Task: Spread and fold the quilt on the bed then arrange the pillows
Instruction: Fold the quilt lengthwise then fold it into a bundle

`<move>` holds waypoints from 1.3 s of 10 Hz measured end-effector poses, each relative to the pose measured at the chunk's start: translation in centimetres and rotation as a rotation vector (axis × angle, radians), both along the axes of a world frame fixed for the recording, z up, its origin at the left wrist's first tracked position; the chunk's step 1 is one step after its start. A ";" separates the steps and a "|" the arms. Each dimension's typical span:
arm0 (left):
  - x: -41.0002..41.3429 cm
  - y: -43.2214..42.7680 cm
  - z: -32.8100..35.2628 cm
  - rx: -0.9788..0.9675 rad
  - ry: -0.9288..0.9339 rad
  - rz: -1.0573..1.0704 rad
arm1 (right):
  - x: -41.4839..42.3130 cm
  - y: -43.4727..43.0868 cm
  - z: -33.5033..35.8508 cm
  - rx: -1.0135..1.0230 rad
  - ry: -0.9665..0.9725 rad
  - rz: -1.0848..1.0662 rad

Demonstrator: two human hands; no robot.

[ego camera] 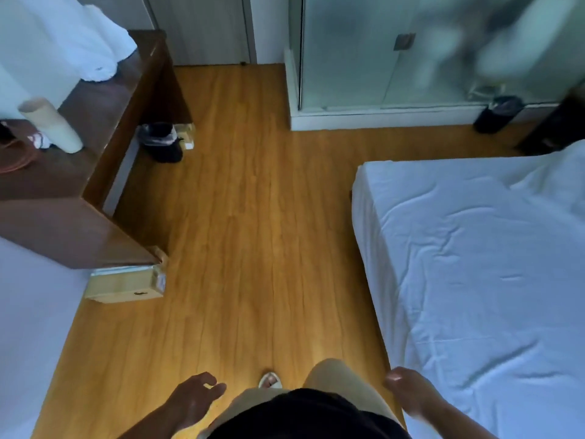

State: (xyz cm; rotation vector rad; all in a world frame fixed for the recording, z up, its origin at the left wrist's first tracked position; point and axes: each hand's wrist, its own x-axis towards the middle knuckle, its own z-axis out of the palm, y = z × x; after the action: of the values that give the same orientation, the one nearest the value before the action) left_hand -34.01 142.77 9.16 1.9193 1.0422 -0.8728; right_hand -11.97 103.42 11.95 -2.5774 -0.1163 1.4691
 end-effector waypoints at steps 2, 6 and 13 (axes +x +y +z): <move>15.4 11.9 0.0 0.073 0.024 -0.100 | 11.8 9.5 -1.3 0.111 -0.033 -0.154; 50.5 22.7 1.9 0.032 -0.001 -0.082 | 44.9 22.3 -2.0 0.105 0.011 -0.227; 114.1 35.0 -2.1 0.019 0.200 -0.971 | 80.1 33.1 -2.5 0.178 -0.070 -0.954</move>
State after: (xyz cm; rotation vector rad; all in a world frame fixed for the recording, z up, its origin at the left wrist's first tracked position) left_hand 80.05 177.75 7.08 2.3898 0.1426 -1.5928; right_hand 68.13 136.53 9.41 -2.0265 0.8119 0.9310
